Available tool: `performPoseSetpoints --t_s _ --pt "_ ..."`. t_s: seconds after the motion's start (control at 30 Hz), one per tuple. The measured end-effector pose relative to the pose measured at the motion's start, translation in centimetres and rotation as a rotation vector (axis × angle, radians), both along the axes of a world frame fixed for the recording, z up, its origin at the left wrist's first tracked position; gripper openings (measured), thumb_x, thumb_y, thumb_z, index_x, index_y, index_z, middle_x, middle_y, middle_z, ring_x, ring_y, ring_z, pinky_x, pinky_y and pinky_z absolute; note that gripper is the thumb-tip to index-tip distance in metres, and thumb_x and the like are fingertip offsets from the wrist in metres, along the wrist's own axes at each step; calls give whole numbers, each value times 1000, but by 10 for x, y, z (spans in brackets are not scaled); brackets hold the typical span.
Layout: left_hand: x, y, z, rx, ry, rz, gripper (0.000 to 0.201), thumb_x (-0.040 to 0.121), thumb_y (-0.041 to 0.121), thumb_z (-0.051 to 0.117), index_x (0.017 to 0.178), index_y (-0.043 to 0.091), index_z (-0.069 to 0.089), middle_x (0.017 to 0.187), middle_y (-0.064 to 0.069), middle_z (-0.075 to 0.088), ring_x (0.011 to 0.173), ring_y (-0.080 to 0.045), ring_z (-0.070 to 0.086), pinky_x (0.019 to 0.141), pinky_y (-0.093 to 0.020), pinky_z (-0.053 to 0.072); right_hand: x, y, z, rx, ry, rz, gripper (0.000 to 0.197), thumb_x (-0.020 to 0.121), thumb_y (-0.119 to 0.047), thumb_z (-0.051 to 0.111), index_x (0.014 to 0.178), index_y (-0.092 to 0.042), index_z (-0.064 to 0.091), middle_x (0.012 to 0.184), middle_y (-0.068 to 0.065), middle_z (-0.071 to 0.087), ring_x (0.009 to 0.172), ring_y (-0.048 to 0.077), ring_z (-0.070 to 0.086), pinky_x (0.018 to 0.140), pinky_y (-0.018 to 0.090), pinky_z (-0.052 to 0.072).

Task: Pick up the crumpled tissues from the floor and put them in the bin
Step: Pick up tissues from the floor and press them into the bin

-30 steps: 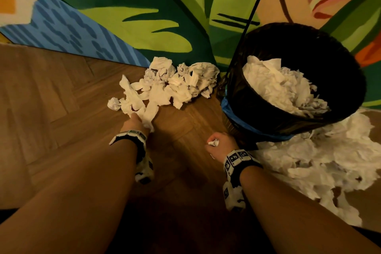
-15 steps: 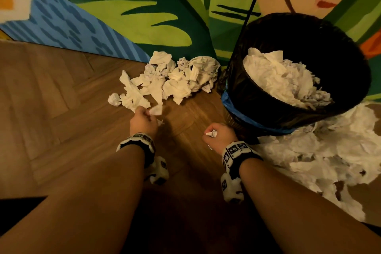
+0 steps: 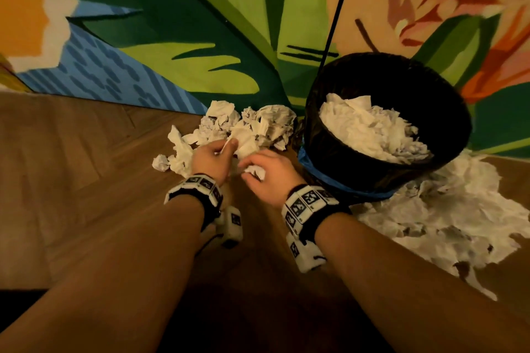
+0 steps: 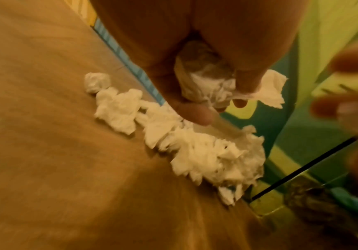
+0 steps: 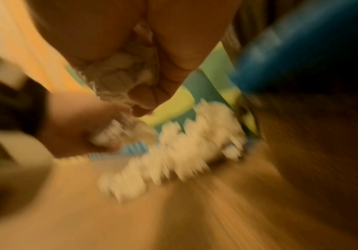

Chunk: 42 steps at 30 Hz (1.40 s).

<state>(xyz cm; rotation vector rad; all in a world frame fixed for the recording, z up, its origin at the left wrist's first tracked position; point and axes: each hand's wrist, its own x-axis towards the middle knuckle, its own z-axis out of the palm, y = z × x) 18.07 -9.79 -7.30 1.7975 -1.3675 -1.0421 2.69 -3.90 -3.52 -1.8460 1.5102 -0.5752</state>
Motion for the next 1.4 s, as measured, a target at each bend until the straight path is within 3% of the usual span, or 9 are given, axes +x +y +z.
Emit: performPoseSetpoints --t_s 0.13,0.23,0.47,0.53,0.7,0.87,1.03,1.2,1.4 --pt "-7 -19 56 -141 -143 -111 25 84 7 69 108 14 72 98 -7 72 78 -19 68 64 -19 48 1 -11 74 -208 -80 -28 32 87 -24 68 119 -24 64 119 1 51 112 13 49 97 15 30" --pt "-26 -32 106 -291 -181 -165 39 78 2 70 113 19 69 99 6 65 81 -5 62 68 -9 42 -20 -22 131 -306 -26 -51 36 85 -18 67 121 -23 62 114 2 49 105 15 52 92 17 34" --pt "-105 -34 207 -600 -41 -490 65 74 13 73 132 23 45 89 -9 67 74 -21 67 68 -37 57 -112 -34 214 -296 451 -148 55 87 -29 59 141 -31 48 124 14 53 115 28 52 94 21 31" --pt "-128 -27 219 -623 -13 -550 69 74 11 72 135 23 43 89 -6 65 70 -13 64 65 -29 54 -130 -31 214 -265 520 -144 45 89 -31 56 134 -25 56 121 17 59 121 33 49 104 33 35" --pt "-160 -13 209 -602 50 -565 68 76 -1 67 135 24 44 95 1 56 53 8 49 53 -8 37 -152 -22 183 -288 415 -248 25 95 -33 52 85 -12 60 93 12 60 93 29 55 75 34 39" --pt "-161 -14 193 -508 -5 -604 63 75 5 75 131 22 52 97 4 58 70 1 57 62 -5 44 -173 -19 164 -309 275 -350 26 95 -35 54 97 -15 71 90 6 63 90 24 56 67 28 33" --pt "-158 -19 178 -387 -37 -566 40 87 21 70 124 29 58 106 1 61 88 -20 67 77 -38 59 -192 -26 165 -308 202 -556 33 93 -38 57 109 -12 69 110 9 69 102 26 60 80 25 42" --pt "-161 -18 178 -381 89 -567 35 91 33 66 126 27 61 118 6 62 104 -17 63 80 -33 54 -198 -26 165 -281 174 -545 29 91 -43 59 98 -18 72 95 5 70 89 21 61 72 28 45" --pt "-177 -14 177 -428 -3 -539 19 85 26 69 72 18 58 67 2 55 60 -9 48 57 -23 41 -204 -21 162 -280 83 -483 44 82 -44 72 124 -36 63 125 -8 62 115 9 55 98 26 44"
